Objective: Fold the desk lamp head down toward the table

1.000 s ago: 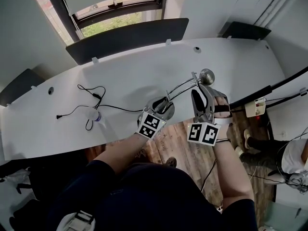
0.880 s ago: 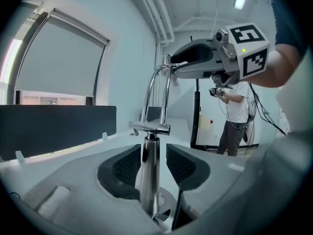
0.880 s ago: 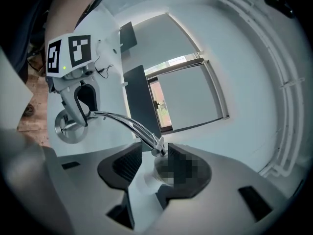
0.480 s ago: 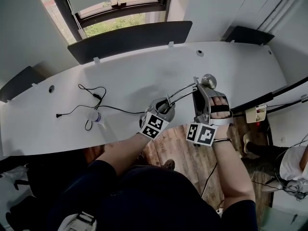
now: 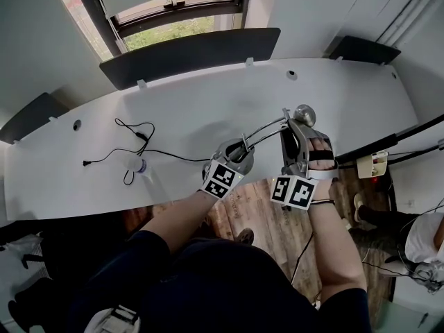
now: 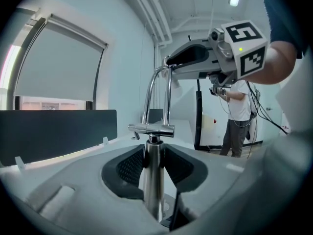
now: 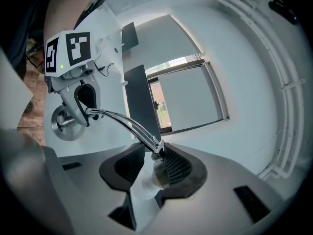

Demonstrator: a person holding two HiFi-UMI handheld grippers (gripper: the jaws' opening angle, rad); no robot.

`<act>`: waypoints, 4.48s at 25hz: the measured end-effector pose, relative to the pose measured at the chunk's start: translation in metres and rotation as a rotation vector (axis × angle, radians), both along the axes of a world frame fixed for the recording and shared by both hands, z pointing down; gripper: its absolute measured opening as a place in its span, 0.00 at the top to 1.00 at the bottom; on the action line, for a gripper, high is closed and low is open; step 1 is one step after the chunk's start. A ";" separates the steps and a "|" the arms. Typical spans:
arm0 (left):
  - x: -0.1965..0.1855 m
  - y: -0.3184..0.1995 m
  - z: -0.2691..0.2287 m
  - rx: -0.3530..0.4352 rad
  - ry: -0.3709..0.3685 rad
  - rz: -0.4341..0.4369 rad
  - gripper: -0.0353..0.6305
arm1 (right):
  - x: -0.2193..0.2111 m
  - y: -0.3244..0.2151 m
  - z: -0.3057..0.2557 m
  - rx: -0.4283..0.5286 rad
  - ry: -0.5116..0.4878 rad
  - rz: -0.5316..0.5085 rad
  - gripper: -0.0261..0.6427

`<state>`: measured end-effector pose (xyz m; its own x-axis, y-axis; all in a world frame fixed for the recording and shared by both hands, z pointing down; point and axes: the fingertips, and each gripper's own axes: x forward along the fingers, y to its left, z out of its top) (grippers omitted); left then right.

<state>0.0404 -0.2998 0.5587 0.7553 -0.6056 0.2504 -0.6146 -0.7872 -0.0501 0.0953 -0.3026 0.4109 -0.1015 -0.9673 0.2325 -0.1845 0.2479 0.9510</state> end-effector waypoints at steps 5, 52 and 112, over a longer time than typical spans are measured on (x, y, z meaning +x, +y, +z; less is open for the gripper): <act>-0.003 0.002 -0.001 0.004 0.009 -0.011 0.76 | -0.002 0.002 0.001 -0.011 -0.023 0.000 0.77; -0.010 0.002 -0.001 -0.022 0.104 -0.052 0.76 | 0.022 -0.002 0.212 -0.485 -0.617 0.266 0.85; -0.010 0.186 -0.124 -0.029 0.210 -0.011 0.94 | -0.020 0.190 0.033 -0.513 -1.206 -0.115 0.94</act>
<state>0.0305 -0.1140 0.4346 0.7859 -0.6092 0.1059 -0.6180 -0.7794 0.1030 0.0754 -0.1127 0.4444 -0.5776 -0.7689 0.2742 -0.7998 0.6003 -0.0017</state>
